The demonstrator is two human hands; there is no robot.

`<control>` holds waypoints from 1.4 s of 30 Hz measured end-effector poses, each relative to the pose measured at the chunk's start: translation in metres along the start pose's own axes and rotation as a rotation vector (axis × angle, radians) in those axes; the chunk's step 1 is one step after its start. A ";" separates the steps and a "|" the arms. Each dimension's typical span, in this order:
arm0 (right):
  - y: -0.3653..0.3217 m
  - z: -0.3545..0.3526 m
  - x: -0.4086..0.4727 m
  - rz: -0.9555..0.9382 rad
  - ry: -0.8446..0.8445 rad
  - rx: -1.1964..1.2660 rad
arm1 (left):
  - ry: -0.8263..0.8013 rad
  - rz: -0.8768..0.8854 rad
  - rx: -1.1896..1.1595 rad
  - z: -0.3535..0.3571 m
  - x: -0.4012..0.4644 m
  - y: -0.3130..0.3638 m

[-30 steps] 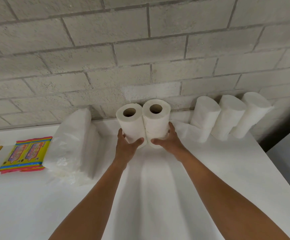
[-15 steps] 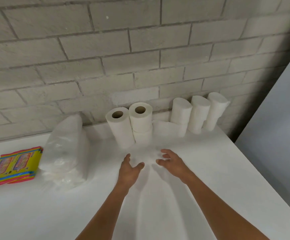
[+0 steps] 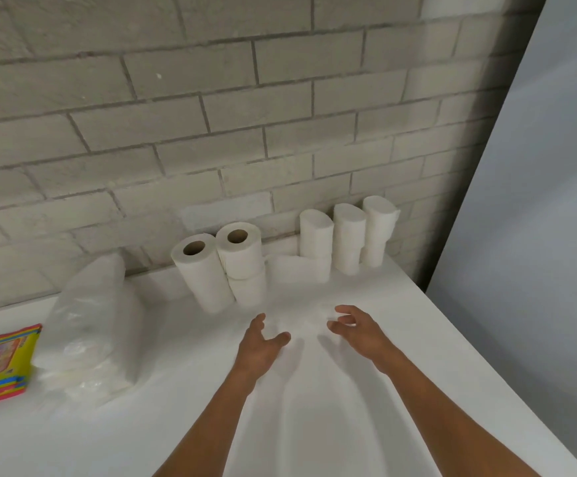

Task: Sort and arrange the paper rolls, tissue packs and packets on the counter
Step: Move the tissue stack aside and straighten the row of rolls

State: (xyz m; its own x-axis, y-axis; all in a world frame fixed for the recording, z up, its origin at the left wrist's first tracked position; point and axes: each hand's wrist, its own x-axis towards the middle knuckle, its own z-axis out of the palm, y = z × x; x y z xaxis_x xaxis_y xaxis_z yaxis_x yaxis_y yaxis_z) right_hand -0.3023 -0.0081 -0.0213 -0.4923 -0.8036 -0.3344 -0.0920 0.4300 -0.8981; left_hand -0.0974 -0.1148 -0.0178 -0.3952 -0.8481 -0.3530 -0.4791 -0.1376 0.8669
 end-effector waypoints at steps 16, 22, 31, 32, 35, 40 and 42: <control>0.008 -0.167 0.101 0.035 0.081 0.194 | 0.242 -0.005 -0.110 0.088 0.050 0.083; -0.008 -0.191 0.139 0.081 0.140 0.228 | 0.297 -0.118 -0.204 0.094 0.089 0.098; -0.035 -0.184 0.184 0.042 0.051 0.242 | 0.349 -0.160 -0.468 0.110 0.137 0.105; -0.037 -0.182 0.188 0.047 0.036 0.262 | 0.346 -0.147 -0.506 0.112 0.138 0.107; -0.041 -0.175 0.198 0.040 -0.019 0.317 | 0.315 -0.127 -0.525 0.114 0.146 0.112; -0.047 -0.167 0.204 0.064 -0.043 0.401 | 0.288 -0.128 -0.519 0.118 0.164 0.124; -0.047 -0.166 0.206 0.079 -0.051 0.429 | 0.280 -0.132 -0.534 0.122 0.168 0.130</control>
State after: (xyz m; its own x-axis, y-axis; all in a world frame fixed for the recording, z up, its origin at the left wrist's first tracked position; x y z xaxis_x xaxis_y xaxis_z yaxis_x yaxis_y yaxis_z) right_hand -0.5432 -0.1255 -0.0001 -0.4389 -0.7989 -0.4112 0.3176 0.2902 -0.9027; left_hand -0.3220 -0.2129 -0.0070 -0.1042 -0.8986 -0.4262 -0.0228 -0.4263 0.9043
